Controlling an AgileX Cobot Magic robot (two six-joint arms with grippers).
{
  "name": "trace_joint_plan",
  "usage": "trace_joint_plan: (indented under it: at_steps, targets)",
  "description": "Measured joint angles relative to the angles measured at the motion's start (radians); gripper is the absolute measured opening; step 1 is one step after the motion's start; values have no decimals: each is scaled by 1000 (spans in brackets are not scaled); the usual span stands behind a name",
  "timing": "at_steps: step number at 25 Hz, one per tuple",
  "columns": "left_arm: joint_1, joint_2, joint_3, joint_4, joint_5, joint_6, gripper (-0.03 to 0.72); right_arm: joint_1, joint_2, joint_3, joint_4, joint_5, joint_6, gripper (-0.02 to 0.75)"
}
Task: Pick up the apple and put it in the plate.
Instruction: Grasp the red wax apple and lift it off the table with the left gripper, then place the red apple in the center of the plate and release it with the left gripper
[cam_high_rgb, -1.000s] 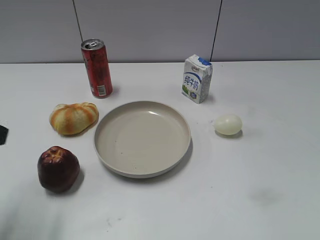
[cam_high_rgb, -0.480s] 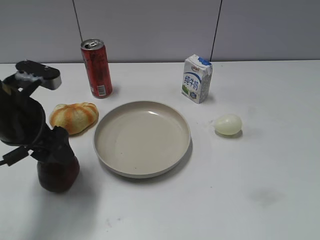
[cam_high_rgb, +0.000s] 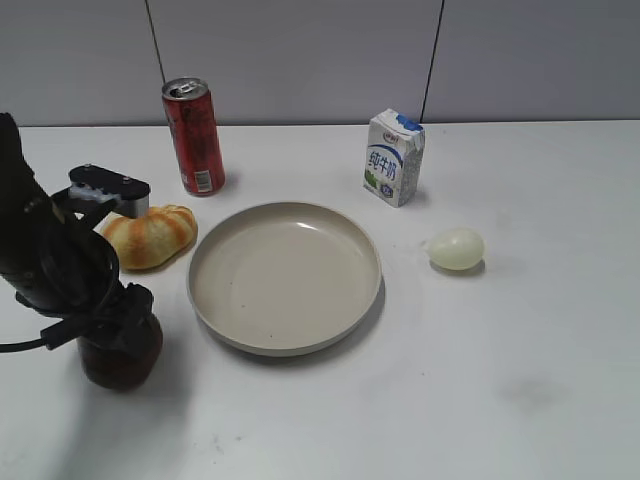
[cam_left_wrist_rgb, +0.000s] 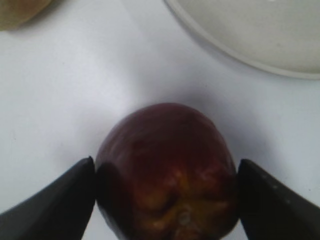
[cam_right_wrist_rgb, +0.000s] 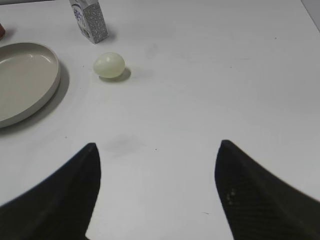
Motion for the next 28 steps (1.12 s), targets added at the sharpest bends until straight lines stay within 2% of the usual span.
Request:
trace_joint_plan:
  at_steps: [5, 10, 15, 21, 28]
  targets:
    - [0, -25, -49, -1, 102, -7, 624, 0, 0, 0, 0, 0, 0, 571]
    - [-4, -79, -203, -61, 181, -11, 624, 0, 0, 0, 0, 0, 0, 571]
    - [-40, -63, -317, -149, 68, -13, 624, 0, 0, 0, 0, 0, 0, 571]
    - [-123, 62, -326, -169, -76, -13, 624, 0, 0, 0, 1, 0, 0, 571]
    - [-145, 208, -326, -183, -116, -13, 623, 0, 0, 0, 1, 0, 0, 571]
